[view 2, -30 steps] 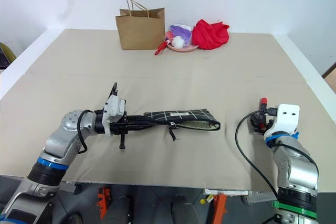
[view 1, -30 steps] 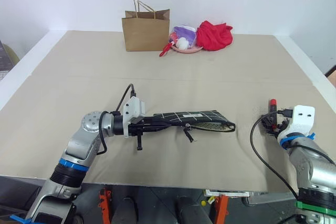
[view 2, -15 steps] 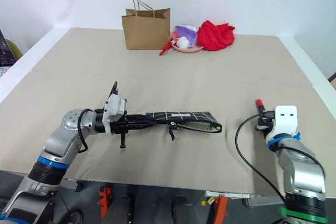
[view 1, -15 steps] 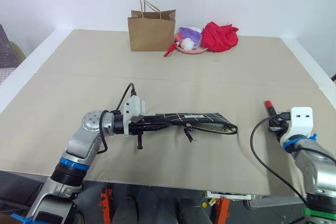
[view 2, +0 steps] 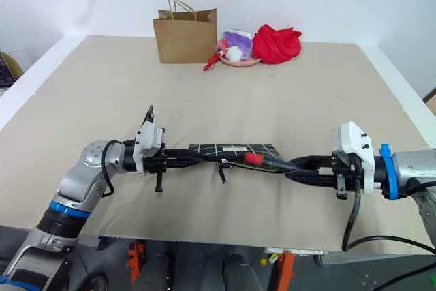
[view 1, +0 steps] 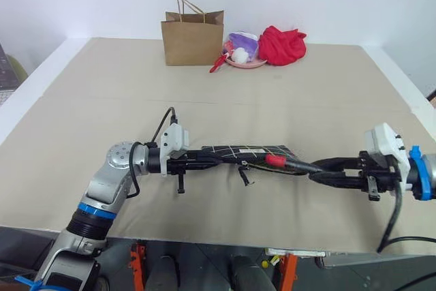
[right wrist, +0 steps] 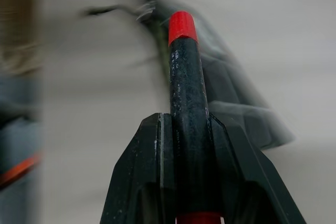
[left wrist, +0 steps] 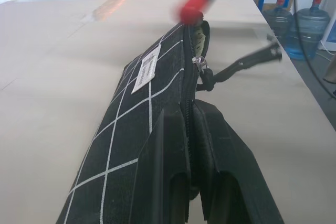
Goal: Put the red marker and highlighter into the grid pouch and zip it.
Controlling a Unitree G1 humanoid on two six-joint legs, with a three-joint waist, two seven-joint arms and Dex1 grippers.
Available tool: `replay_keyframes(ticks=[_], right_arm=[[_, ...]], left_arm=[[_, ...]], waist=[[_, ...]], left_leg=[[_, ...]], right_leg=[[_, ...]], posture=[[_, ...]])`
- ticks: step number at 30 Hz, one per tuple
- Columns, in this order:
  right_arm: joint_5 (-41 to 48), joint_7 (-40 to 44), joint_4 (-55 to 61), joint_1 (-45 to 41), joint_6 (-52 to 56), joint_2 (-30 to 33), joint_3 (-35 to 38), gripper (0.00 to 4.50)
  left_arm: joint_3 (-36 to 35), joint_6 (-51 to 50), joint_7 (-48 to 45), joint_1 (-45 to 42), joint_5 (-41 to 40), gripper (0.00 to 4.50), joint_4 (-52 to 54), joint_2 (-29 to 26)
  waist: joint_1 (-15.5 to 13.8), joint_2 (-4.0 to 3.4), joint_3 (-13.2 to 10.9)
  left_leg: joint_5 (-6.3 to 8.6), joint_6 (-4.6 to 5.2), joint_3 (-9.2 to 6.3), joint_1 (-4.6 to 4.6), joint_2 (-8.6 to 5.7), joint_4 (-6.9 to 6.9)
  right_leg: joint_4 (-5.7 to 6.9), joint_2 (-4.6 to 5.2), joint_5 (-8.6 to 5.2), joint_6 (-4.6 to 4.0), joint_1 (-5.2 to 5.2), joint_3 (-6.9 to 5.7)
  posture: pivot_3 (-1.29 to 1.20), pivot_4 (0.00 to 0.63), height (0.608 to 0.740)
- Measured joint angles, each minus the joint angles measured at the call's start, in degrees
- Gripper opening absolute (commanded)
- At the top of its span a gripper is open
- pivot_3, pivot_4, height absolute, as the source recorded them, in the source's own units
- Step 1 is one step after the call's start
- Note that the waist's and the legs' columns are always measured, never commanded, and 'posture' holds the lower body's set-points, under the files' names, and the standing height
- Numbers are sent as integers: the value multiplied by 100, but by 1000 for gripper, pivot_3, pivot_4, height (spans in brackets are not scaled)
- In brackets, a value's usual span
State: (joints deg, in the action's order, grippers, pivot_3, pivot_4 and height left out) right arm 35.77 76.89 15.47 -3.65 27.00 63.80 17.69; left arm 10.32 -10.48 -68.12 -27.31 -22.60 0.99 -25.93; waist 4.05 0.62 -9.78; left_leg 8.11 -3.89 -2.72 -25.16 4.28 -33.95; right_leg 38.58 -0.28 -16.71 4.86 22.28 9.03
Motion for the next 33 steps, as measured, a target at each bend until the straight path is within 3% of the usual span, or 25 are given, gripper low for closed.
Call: replay_keyframes(ticks=[22, 30, 32, 33], right_arm=[[-277, -179, -374, -529, 281, -236, -786, 703], [-297, -644, -260, -1310, 717, -693, -1388, 703], [-289, -764, -238, -1513, 873, -848, -1524, 1705], [-270, -828, -192, -1566, 932, -928, -1558, 1975]], left_arm=[[73, -3, 28, 55, 7, 0, 68, 68], [119, -12, 55, 56, 12, 0, 104, 188], [117, -37, 79, 52, 12, 0, 113, 201], [118, -67, 91, 52, 12, 0, 128, 208]], waist=[[17, 2, -1], [17, 2, -1], [16, 2, -1], [16, 2, -1]], left_leg=[[-1, -1, -1, 3, -1, -3], [-1, -1, -3, 2, -1, -4], [-1, -1, -3, 1, -1, -4], [-1, -1, -3, 1, -1, -3]], right_leg=[[1, 0, 4, 3, 0, 0], [3, -1, 6, 4, 0, 0], [3, 0, 6, 4, 1, 0], [3, -1, 5, 4, 1, 0]], posture=[[0, 150, 740], [0, 150, 740], [0, 150, 740], [0, 150, 740]])
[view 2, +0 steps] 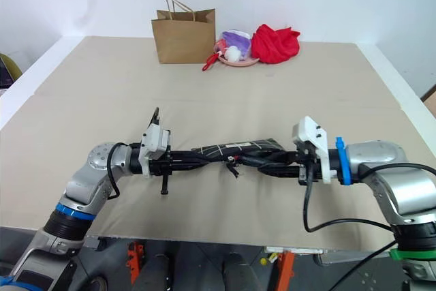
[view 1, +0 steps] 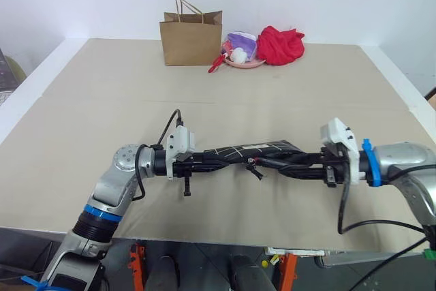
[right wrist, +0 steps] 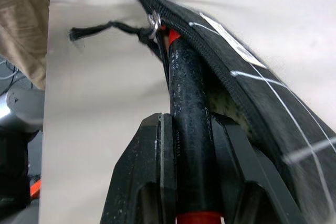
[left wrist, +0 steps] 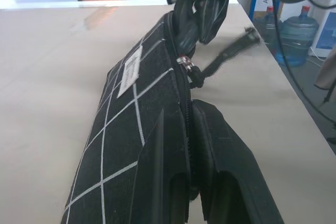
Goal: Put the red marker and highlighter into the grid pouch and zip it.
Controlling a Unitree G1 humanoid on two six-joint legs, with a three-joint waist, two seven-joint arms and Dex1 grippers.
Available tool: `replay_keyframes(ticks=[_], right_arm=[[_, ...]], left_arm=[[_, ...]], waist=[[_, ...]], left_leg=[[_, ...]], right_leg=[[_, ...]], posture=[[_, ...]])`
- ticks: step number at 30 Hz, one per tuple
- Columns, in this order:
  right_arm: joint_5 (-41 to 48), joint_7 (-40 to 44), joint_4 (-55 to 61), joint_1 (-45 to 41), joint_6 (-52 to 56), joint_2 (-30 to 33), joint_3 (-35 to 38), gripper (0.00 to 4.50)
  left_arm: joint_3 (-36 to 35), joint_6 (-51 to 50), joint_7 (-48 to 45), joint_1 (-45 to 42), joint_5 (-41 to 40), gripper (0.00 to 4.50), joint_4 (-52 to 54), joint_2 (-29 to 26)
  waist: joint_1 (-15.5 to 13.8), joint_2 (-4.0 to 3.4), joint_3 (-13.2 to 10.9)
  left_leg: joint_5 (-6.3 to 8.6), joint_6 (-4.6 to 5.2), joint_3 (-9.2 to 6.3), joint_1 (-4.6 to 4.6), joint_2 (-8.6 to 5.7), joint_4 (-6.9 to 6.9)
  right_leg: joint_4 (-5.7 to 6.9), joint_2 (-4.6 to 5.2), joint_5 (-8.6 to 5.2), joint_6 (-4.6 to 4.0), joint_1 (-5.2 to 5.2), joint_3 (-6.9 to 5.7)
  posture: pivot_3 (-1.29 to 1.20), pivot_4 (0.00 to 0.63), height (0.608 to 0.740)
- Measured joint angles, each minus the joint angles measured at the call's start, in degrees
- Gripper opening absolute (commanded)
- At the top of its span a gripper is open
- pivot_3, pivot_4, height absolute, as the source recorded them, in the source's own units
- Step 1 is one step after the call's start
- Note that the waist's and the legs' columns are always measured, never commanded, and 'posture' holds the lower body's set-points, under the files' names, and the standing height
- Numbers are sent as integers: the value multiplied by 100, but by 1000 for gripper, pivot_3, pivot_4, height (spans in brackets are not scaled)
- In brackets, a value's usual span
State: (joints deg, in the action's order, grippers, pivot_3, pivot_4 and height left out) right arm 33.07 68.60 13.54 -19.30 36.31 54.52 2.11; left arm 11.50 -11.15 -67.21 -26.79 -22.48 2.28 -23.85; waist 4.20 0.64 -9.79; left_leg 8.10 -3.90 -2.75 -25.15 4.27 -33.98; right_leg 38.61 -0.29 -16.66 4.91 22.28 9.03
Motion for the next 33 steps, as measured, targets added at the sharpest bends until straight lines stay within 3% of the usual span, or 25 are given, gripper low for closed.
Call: replay_keyframes(ticks=[2, 4, 7, 9, 15, 16, 24, 28, 31, 33], right_arm=[[38, -25, 59, -69, 81, -39, -35, 2686], [76, 65, 203, -35, 101, 38, -23, 3715], [217, 353, 385, 333, -16, 192, 185, 4398], [333, 692, 687, 842, -402, 213, 488, 4398], [205, 843, 935, 965, -1257, -67, 555, 4398], [-29, 731, 909, 726, -1774, -433, 414, 4398], [-967, 563, 270, 238, -3189, -1248, -394, 4398], [-1109, 518, 167, 142, -3449, -1346, -573, 4398], [-1171, 476, 29, 57, -3598, -1471, -619, 3577], [-1259, 431, -142, -85, -3870, -1600, -679, 2608]], left_arm=[[0, -6, 22, 0, 0, 0, 2, 5], [-1, -17, 46, 0, 0, 0, 14, 5], [-6, -47, 49, -3, -1, 0, 25, -27], [-40, -53, 44, -9, -5, 0, 13, -75], [-66, -53, 41, -76, -8, 0, -65, -108], [-72, -54, 42, -117, -11, 0, -89, -95], [-81, -66, 52, -190, -34, 0, -122, -57], [-82, -123, 54, -190, -47, 0, -121, -43], [-82, -129, 55, -189, -47, 0, -120, -47], [-82, -150, 56, -189, -47, 0, -104, -49]], waist=[[-1, -1, 0], [-3, 0, 0], [-33, 1, 0], [-45, 1, -1], [7, 3, -1], [24, 4, -2], [17, 7, -3], [8, 7, -3], [6, 7, -3], [8, 7, -3]], left_leg=[[0, 0, 0, -2, 0, 1], [0, 0, -1, -2, 0, 2], [1, 1, -2, -3, -1, 3], [2, 1, -2, -2, -1, 3], [0, -1, -2, 6, 0, -1], [-3, -4, -2, 6, 0, -10], [-8, -13, -5, 4, 0, -3], [-8, -13, -8, 2, -1, 0], [-8, -13, -8, 3, -1, 0], [-9, -14, -10, 6, -1, -2]], right_leg=[[0, 1, -1, 0, 1, 0], [0, 1, -2, 0, 0, -1], [0, 1, -6, 0, 0, -2], [0, 1, -7, 1, 0, -2], [4, -1, 1, 1, -2, -2], [6, -1, 6, 2, -1, -1], [12, -3, 6, 3, 1, -2], [15, -2, 0, 1, 1, -3], [15, -3, 0, 1, 0, -3], [22, -3, 1, 0, 0, -3]], posture=[[0, 150, 740], [0, 150, 740], [0, 150, 740], [0, 150, 740], [0, 150, 740], [0, 150, 740], [0, 150, 740], [0, 150, 740], [0, 150, 740], [0, 150, 740]])
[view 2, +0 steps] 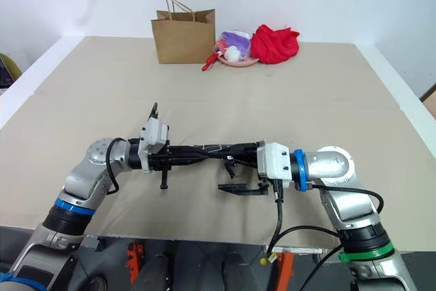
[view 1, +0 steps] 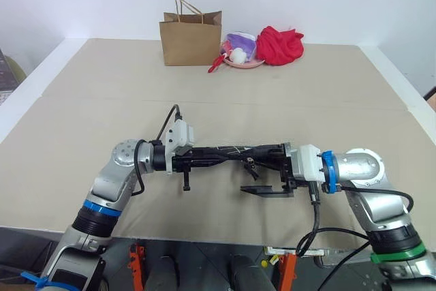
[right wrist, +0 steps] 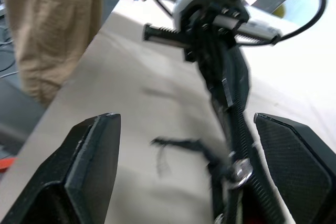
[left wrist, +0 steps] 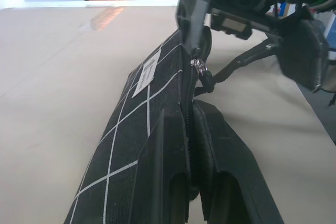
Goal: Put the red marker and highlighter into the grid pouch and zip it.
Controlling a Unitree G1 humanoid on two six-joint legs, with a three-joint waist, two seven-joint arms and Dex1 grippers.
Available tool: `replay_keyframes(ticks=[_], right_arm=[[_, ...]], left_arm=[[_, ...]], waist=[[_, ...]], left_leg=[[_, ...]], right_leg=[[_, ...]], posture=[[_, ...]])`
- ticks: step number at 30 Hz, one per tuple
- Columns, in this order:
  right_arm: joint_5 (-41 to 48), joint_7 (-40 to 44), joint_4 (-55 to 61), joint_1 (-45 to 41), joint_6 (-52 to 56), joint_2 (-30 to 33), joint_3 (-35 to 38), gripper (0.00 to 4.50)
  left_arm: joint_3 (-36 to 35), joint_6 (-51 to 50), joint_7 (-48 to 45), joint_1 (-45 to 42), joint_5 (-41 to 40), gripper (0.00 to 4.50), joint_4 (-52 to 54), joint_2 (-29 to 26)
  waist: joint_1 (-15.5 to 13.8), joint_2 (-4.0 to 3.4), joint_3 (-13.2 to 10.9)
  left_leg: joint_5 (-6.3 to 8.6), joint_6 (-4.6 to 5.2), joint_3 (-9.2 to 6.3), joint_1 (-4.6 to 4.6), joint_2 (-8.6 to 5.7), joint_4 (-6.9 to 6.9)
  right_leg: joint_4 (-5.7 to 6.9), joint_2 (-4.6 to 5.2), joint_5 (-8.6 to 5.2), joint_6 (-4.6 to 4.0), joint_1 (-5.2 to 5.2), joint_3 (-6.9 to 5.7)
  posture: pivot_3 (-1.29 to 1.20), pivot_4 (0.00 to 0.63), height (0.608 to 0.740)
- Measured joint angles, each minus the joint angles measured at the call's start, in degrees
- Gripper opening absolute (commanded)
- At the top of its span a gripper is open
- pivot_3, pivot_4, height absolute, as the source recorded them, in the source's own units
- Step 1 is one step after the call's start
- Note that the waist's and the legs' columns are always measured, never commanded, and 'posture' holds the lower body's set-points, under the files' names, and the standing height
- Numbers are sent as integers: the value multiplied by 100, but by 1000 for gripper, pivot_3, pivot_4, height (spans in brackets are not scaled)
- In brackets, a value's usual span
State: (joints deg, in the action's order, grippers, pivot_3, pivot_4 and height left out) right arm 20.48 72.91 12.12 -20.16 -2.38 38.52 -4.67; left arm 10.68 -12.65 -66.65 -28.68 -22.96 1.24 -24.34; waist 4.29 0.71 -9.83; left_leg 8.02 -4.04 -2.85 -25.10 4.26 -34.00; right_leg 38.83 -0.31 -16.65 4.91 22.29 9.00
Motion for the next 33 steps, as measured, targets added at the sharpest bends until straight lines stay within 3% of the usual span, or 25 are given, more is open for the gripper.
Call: replay_keyframes(ticks=[2, 5, 8, 17, 22, 27, 29, 31, 33], right_arm=[[-35, 6, -52, -17, -145, -10, 0, 2146], [-174, 39, -280, -40, -520, -53, -10, 764], [-214, 53, -379, -46, -747, -92, -20, 43], [-170, 64, -442, -17, -896, -95, -45, 43], [284, -233, -299, 172, -333, -61, 201, 43], [472, -329, -338, 529, -186, 458, 956, 43], [472, -308, -521, 748, -200, 713, 1300, 43], [448, -233, -1047, 1166, -376, 1178, 2099, 43], [409, -173, -1251, 1282, -498, 1296, 2302, 43]], left_arm=[[0, 0, 1, 0, 0, 0, 0, -1], [0, -1, 3, 0, 0, 0, 1, -1], [0, -1, 4, 0, 0, 0, 1, -1], [0, -1, 5, 0, 2, 0, 1, -1], [0, 1, 9, -1, 7, 0, 1, 2], [5, 23, 9, -8, 13, 0, 6, 12], [-2, 36, 6, -3, 13, 0, 5, -14], [-1, 52, -6, -1, 34, 0, -4, -26], [3, 61, -11, -4, 40, 0, -9, -29]], waist=[[0, 0, 0], [-1, 0, 0], [0, 0, 0], [0, 0, 0], [-3, 0, 0], [-36, 0, 0], [-70, 0, 0], [-93, 0, 0], [-85, 0, 0]], left_leg=[[0, 0, 0, 0, 0, -1], [0, 0, 0, 0, 0, 0], [0, 0, 0, 0, 0, 0], [0, 0, 0, 0, 0, 0], [0, 0, -1, -1, 0, 0], [0, 0, -2, -1, -3, -2], [0, 0, -2, -1, -5, -3], [0, 1, -1, 1, -7, -2], [0, 1, -1, 3, -6, -2]], right_leg=[[0, 0, 0, 0, -1, -1], [0, -1, 0, 0, 0, 0], [0, -1, 0, 0, -1, 0], [2, 0, 0, 0, -1, 0], [2, 0, 0, 0, -1, 0], [1, 2, -2, 0, -4, -1], [1, 5, -5, 0, -4, -1], [1, 6, -5, 0, -4, -1], [1, 5, -5, -1, -5, -1]], posture=[[0, 150, 740], [0, 150, 740], [0, 150, 740], [0, 150, 740], [0, 150, 740], [0, 150, 740], [0, 150, 740], [0, 150, 740], [0, 150, 740]])
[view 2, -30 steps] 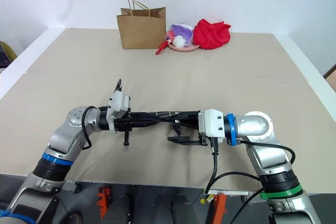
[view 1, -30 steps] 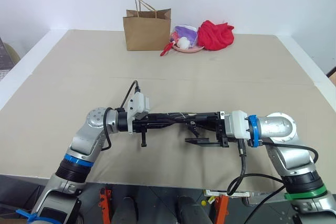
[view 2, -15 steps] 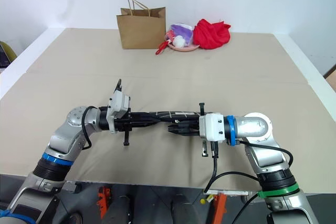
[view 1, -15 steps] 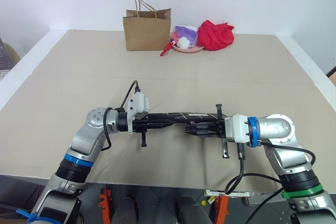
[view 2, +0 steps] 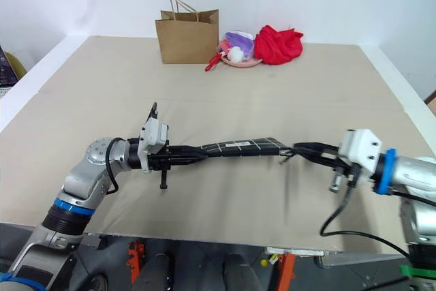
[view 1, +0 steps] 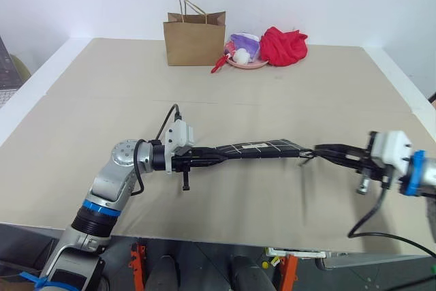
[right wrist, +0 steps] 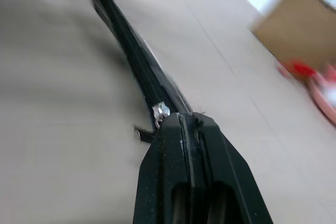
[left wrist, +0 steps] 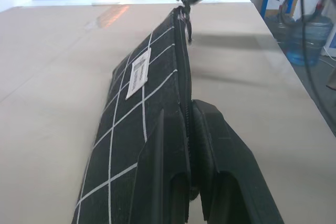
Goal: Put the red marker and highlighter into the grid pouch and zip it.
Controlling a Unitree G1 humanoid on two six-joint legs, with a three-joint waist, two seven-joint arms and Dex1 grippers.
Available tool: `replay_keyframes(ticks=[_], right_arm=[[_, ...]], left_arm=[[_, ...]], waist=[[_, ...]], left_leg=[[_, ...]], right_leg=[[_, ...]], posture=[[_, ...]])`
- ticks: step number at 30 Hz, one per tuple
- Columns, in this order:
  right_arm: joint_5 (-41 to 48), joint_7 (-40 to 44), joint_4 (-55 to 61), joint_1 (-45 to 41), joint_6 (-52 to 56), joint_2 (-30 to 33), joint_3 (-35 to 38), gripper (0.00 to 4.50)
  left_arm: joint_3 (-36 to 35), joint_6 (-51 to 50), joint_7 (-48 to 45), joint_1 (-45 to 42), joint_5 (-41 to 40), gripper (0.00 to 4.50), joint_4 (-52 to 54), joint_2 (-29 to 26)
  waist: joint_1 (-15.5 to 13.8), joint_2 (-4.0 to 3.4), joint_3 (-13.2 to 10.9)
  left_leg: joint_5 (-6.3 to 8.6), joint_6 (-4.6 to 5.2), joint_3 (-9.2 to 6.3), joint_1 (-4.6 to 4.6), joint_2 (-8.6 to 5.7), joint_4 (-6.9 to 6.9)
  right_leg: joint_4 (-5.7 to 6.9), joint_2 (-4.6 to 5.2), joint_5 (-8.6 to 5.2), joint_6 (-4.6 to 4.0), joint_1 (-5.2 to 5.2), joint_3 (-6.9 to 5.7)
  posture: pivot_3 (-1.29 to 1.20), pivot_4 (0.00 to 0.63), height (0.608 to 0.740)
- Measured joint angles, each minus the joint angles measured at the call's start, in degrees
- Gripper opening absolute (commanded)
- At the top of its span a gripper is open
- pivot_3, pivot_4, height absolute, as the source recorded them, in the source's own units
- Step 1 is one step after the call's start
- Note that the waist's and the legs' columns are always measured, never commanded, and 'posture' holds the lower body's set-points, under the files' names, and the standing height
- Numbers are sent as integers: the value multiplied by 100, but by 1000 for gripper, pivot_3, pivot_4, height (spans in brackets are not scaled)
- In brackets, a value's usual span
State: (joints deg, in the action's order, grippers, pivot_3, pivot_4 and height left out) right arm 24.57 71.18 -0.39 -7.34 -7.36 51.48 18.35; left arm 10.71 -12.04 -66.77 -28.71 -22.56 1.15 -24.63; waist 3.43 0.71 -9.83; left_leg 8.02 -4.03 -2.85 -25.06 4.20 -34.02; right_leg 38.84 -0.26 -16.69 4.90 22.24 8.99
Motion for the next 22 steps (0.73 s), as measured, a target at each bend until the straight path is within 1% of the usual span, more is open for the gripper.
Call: replay_keyframes(ticks=[1, 3, 4, 5, 6, 7, 8, 9, 10, 11, 12, 13, 15, 16, 18, 20, 22], right_arm=[[-65, 243, -432, 277, -392, 179, 226, 43], [-69, 307, -521, 347, -492, 199, 229, 43], [-67, 329, -545, 364, -518, 202, 229, 7], [1, 328, -525, 373, -406, 202, 230, 334], [15, 266, -529, 373, -272, 213, 258, 546], [247, 147, -422, 399, 266, 264, 295, 768], [614, -9, -156, 408, 1028, 313, 291, 886], [736, -55, -59, 405, 1244, 317, 288, 1500], [1028, -200, 136, 359, 1803, 316, 254, 1751], [1252, -348, 287, 262, 2264, 307, 194, 2193], [1415, -484, 398, 170, 2607, 290, 172, 2690], [1626, -763, 455, -61, 3087, 199, 164, 3334], [1792, -1055, 452, -250, 3479, 47, 169, 4108], [1818, -1204, 434, -311, 3597, -75, 171, 4402], [1747, -1327, 299, -318, 3625, -219, 166, 4402], [1440, -1426, 62, -240, 3406, -317, 156, 4402], [1204, -1487, -155, -146, 3218, -385, 156, 4402]], left_arm=[[56, 73, -13, -2, -1, 0, -4, 54], [83, 42, -28, -2, -5, 0, -5, 67], [83, 37, -37, -3, -6, 388, -5, 66], [83, 36, -99, -21, -6, 841, -20, 66], [78, 36, -133, -50, -5, 909, -55, 45], [77, 18, -184, -69, -4, 1266, -88, -43], [69, -81, -259, -108, -8, 1408, -138, -156], [67, -106, -276, -128, -8, 1970, -157, -168], [58, -227, -300, -156, -50, 2175, -166, -182], [52, -357, -321, -184, -91, 2586, -168, -193], [35, -475, -317, -215, -152, 3077, -167, -197], [-114, -688, -209, -224, -287, 3693, -167, -214], [-387, -859, 64, -228, -369, 4450, -179, -226], [-576, -903, 298, -233, -382, 4500, -227, -229], [-866, -888, 705, -236, -303, 4500, -383, -248], [-1103, -762, 1238, -169, -18, 4500, -615, -337], [-1234, -652, 1516, -10, 156, 4500, -730, -372]], waist=[[19, -1, 0], [39, -1, 0], [50, -1, 0], [70, -1, 0], [77, -1, 0], [85, -2, 1], [102, -3, 1], [106, -3, 1], [106, -3, 1], [111, -3, 1], [108, -3, 1], [110, 0, 0], [108, 1, -1], [104, 0, -1], [101, 0, 0], [98, 0, 0], [89, -1, 0]], left_leg=[[0, 0, 0, 4, 0, -2], [0, 0, 0, 3, 0, -3], [0, 0, 0, 3, 0, -4], [0, 0, 0, 3, 0, -6], [-1, 0, 0, 3, 0, -7], [-1, 0, 0, 3, 0, -8], [-1, 0, -2, 5, 0, -8], [-1, 0, -5, 5, 0, -8], [-1, 0, -6, 5, 0, -8], [-1, 0, -6, 4, 0, -8], [-1, 0, -7, 2, -1, -9], [-1, 0, -8, 2, -2, -11], [-1, 0, -11, 1, -2, -11], [-1, 1, -13, 0, -2, -10], [-1, 0, -14, -1, -2, -8], [0, 1, -14, -2, -3, -5], [1, 1, -14, -4, -5, -3]], right_leg=[[0, 0, 0, 0, -4, 0], [1, 0, 1, 2, -4, 1], [1, 1, 2, 2, -4, 1], [1, 1, 3, 3, -5, 1], [1, 1, 4, 3, -6, 1], [1, 1, 4, 3, -5, 2], [7, 0, 4, 1, -5, 3], [8, -1, 4, 1, -5, 2], [9, -1, 4, 1, -6, 2], [9, -1, 4, 1, -5, 2], [9, 0, 4, 2, -5, 2], [9, -1, 4, 2, -5, 2], [8, -1, 4, 2, -4, 0], [8, -1, 3, 3, -4, -2], [8, 0, -1, 3, -4, -4], [8, 0, -4, 4, -3, -5], [7, 2, -8, 5, -2, -5]], posture=[[0, 150, 740], [0, 150, 740], [0, 150, 740], [0, 150, 740], [0, 150, 740], [0, 150, 740], [0, 150, 740], [0, 150, 740], [0, 150, 740], [0, 150, 740], [0, 150, 740], [0, 150, 740], [0, 150, 740], [0, 150, 740], [0, 150, 740], [0, 150, 740], [0, 150, 740]])
